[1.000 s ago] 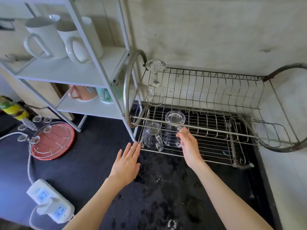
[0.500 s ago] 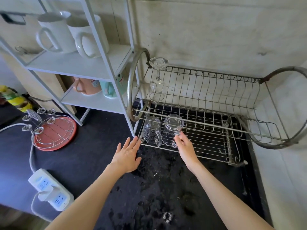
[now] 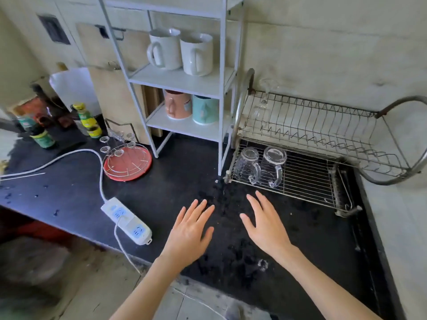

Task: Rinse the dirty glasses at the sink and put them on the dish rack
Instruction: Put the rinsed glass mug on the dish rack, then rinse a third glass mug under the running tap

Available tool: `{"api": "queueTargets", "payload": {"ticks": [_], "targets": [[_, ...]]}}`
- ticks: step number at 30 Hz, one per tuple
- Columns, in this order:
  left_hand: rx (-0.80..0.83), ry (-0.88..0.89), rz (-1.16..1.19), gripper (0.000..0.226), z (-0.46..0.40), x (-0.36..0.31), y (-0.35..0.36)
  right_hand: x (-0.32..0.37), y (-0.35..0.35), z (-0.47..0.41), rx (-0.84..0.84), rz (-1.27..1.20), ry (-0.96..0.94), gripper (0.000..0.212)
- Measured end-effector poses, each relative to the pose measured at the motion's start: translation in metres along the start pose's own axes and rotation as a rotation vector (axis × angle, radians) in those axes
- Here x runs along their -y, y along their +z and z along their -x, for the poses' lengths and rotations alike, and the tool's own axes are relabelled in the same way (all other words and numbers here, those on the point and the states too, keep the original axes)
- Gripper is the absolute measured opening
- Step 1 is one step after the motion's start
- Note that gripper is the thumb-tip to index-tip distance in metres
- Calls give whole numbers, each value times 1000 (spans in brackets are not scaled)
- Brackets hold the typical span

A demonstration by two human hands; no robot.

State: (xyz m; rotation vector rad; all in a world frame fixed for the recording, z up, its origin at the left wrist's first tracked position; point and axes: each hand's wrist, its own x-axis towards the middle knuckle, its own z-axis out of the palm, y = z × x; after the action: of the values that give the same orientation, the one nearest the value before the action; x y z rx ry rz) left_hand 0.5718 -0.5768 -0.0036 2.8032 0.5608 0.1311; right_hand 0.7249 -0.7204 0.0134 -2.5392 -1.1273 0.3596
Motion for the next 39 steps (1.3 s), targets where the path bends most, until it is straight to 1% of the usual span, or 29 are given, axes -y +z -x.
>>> {"api": "queueTargets", "payload": {"ticks": [4, 7, 9, 10, 13, 19, 23, 26, 27, 29, 31, 34, 37, 39], "targets": [[-29, -58, -81, 53, 87, 35, -18, 71, 27, 47, -12, 3, -138, 58], [-54, -119, -98, 54, 161, 64, -31, 128, 55, 86, 1, -24, -244, 65], [-43, -194, -110, 64, 204, 86, -45, 165, 73, 100, 26, -20, -333, 65], [-43, -240, -116, 65, 223, 98, -52, 184, 80, 104, 44, -17, -372, 64], [-72, -386, -138, 52, 274, 133, -74, 243, 97, 107, 65, -15, -486, 60], [-138, -648, -121, 57, 342, 199, -113, 361, 136, 97, 157, -53, -687, 71], [-212, -806, -90, 59, 371, 252, -126, 431, 166, 72, 210, -68, -785, 75], [-281, -906, -54, 66, 383, 301, -136, 479, 187, 40, 232, -78, -848, 77], [-310, -924, -57, 69, 383, 319, -141, 496, 192, 28, 245, -74, -867, 76], [-352, -955, -56, 75, 379, 354, -153, 529, 200, 0, 279, -64, -898, 66], [-345, -985, -44, 78, 369, 386, -167, 558, 207, -29, 302, -70, -917, 59], [-335, -1006, -36, 80, 353, 427, -184, 599, 216, -68, 314, -63, -922, 58], [-296, -1023, -21, 68, 340, 464, -195, 633, 226, -101, 343, -34, -889, 57], [-286, -1031, -6, 64, 334, 492, -199, 654, 235, -121, 364, -30, -868, 56]]}}
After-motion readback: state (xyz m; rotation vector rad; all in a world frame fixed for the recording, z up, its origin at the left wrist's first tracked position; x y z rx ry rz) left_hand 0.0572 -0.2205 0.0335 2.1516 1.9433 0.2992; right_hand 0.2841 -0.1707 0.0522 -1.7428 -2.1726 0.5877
